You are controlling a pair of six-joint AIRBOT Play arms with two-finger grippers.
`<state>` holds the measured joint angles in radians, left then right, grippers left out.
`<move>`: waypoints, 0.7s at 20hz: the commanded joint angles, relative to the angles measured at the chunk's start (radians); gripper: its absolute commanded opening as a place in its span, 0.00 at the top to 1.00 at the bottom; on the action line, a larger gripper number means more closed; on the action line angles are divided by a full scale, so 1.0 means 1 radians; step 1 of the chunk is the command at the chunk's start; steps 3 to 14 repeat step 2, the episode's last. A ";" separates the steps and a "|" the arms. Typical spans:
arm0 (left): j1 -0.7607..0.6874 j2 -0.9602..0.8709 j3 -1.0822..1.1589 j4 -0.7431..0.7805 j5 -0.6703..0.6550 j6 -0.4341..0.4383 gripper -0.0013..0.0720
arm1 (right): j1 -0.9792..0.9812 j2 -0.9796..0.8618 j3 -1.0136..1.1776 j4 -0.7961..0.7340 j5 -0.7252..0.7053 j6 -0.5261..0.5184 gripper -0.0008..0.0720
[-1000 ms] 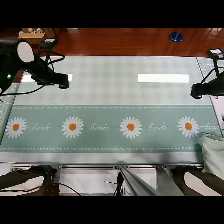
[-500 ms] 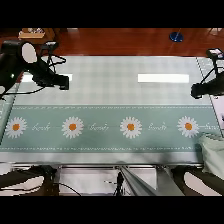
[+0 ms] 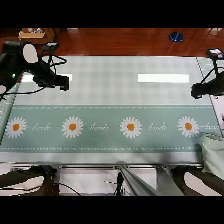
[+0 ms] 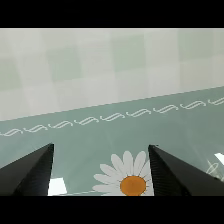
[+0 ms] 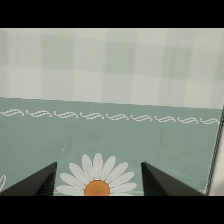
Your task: Fold the shirts.
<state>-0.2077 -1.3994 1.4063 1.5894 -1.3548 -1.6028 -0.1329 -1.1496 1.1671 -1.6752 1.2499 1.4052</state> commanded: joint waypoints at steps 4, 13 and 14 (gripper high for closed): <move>0.000 -0.001 0.000 0.000 0.000 0.001 0.05 | 0.001 0.000 0.001 0.000 0.000 0.000 0.16; 0.000 -0.001 0.000 0.000 0.000 0.001 0.05 | 0.001 0.000 0.001 0.000 0.000 0.000 0.16; 0.000 -0.001 0.000 0.000 0.000 0.001 0.05 | 0.001 0.000 0.001 0.000 0.000 0.000 0.16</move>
